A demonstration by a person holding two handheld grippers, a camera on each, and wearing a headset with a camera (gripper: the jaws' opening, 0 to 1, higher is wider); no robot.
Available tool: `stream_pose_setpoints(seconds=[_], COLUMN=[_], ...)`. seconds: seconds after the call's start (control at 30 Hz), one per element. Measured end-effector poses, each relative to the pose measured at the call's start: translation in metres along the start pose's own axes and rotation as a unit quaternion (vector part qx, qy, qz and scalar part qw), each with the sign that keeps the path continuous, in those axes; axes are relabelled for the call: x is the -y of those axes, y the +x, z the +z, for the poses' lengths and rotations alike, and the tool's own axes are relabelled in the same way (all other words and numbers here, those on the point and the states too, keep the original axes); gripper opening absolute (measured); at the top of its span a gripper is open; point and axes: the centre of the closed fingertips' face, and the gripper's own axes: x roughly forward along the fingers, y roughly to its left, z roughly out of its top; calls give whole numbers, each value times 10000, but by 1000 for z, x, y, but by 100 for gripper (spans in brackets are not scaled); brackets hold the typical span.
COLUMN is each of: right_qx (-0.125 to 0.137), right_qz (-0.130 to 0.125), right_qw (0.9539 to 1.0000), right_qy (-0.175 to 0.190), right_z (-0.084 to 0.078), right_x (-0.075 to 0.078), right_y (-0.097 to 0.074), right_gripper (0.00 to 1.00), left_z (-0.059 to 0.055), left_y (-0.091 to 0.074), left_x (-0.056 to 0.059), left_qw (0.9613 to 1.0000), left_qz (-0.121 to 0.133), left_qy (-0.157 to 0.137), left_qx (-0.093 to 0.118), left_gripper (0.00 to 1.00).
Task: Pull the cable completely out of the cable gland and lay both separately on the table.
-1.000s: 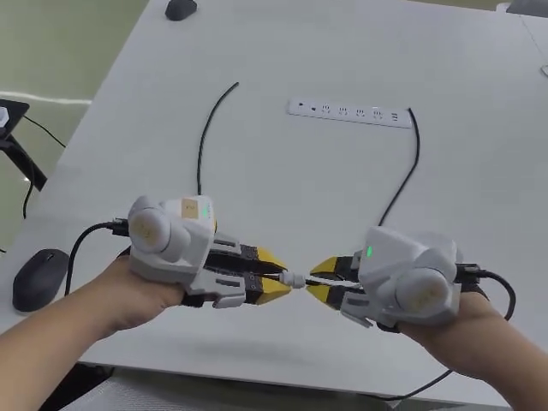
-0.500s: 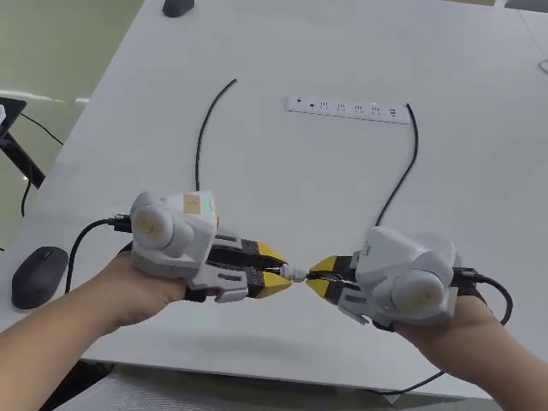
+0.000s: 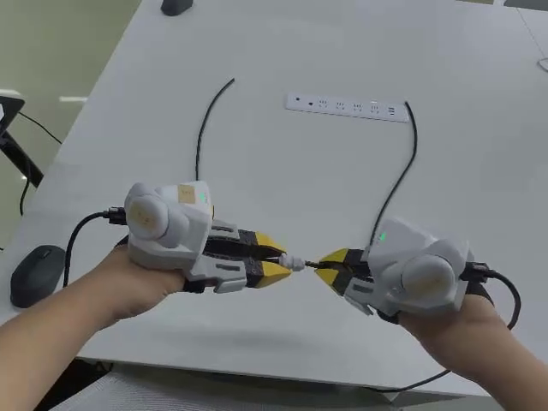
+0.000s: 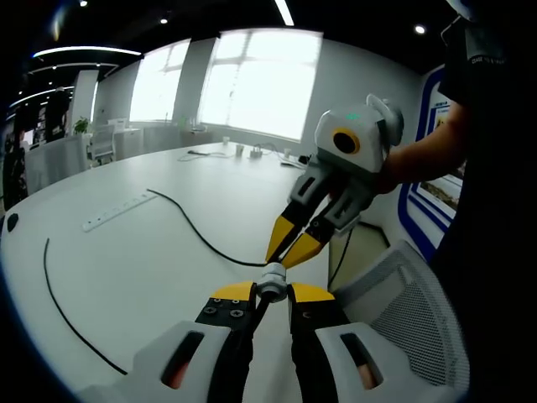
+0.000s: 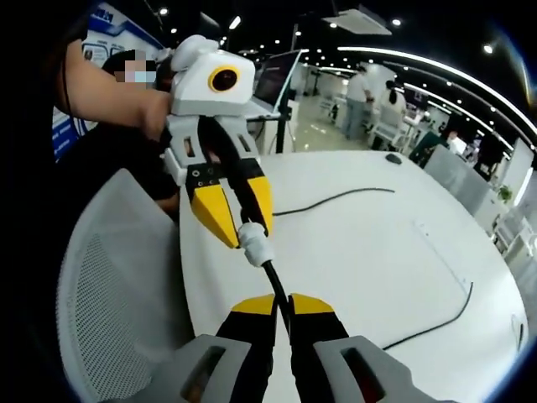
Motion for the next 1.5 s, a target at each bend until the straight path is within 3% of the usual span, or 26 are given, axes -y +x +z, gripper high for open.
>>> stream_pose_setpoints(seconds=[0.17, 0.43, 0.57, 0.7, 0.83, 1.0, 1.27, 1.5], right_qx=[25, 137, 243, 253, 308, 257, 366, 524], right_qz=[-200, -510, -647, -801, -1018, -1212, -1232, -1222], right_qw=[9995, 9945, 9850, 9770, 9596, 9480, 9369, 9378], right_qy=[260, 904, 1584, 1960, 2605, 2933, 3251, 3207], right_z=[-8, -21, -31, -42, -62, -81, -82, -79], right_x=[10, 28, 37, 43, 50, 54, 50, 49], right_y=[-2, -8, -11, -12, -13, -13, -7, -11], right_gripper=[0, 0, 0, 0, 0, 0, 0, 2], left_z=[1, 6, 10, 13, 14, 15, 17, 17], left_y=[0, 2, 1, 1, 1, 1, 3, 1], left_x=[-1, -3, -5, -6, -8, -10, -8, -11], left_qw=[10000, 9999, 9997, 9994, 9990, 9987, 9985, 9985], left_qz=[49, 132, 188, 271, 352, 413, 426, 434], left_qy=[-20, 19, 17, 27, 38, 56, 55, 64], left_qx=[24, 107, 178, 225, 263, 295, 333, 317], left_gripper=[15, 15, 15, 15, 15, 15, 15, 15])
